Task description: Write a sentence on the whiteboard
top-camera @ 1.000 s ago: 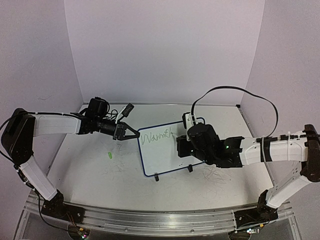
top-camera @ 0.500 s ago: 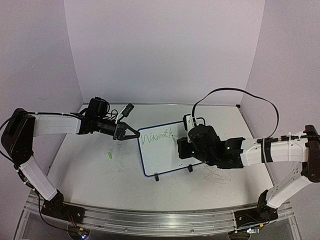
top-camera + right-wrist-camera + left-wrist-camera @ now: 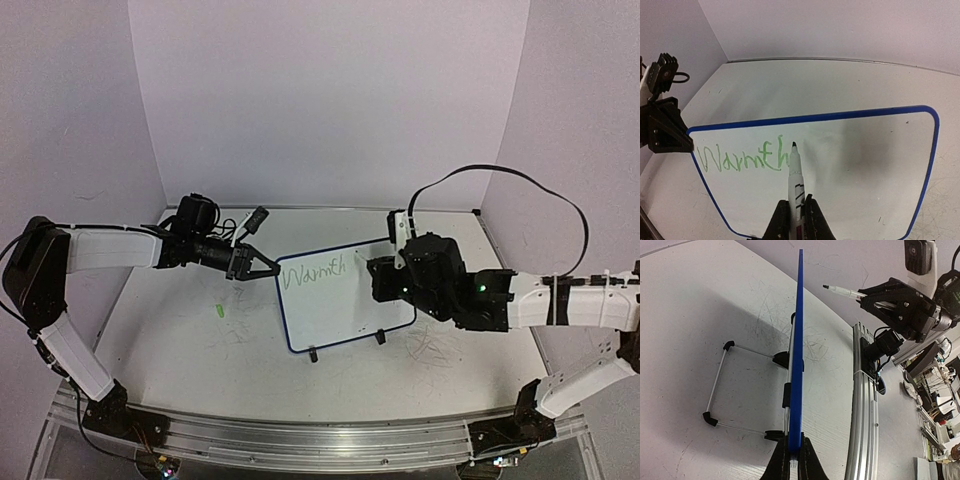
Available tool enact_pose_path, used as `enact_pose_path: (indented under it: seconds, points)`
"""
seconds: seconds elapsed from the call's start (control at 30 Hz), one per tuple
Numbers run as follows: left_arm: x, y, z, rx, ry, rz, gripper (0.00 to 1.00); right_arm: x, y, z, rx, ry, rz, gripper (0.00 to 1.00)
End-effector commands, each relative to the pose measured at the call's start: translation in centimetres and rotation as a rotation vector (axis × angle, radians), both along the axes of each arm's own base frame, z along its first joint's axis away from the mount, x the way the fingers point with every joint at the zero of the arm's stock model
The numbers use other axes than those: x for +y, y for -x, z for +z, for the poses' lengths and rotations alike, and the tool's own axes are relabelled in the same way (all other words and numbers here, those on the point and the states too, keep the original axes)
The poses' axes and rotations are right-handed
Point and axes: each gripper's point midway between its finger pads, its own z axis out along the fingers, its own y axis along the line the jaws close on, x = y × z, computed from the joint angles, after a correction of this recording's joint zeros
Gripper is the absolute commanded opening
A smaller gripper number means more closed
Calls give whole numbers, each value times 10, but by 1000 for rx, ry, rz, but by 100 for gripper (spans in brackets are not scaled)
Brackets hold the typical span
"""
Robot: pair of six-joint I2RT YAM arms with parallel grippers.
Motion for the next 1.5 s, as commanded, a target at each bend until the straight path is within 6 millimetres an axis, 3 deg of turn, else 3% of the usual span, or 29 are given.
enact_pose_path:
  seconds: [0.0, 0.37, 0.9, 1.17, 1.47]
  points:
    - [-9, 9, 6, -6, 4, -48, 0, -4, -9, 4, -25, 6, -12, 0]
    - [-9, 9, 5, -4, 2, -47, 0, 8, -17, 6, -37, 15, 9, 0]
    - [-9, 10, 6, -9, 3, -48, 0, -1, -23, -12, -6, 58, -52, 0]
    - [-9, 10, 6, -8, 1, -47, 0, -4, -12, 8, -25, -17, -12, 0]
    - [-9, 10, 5, -6, 1, -48, 0, 2, -5, -12, 37, -19, 23, 0]
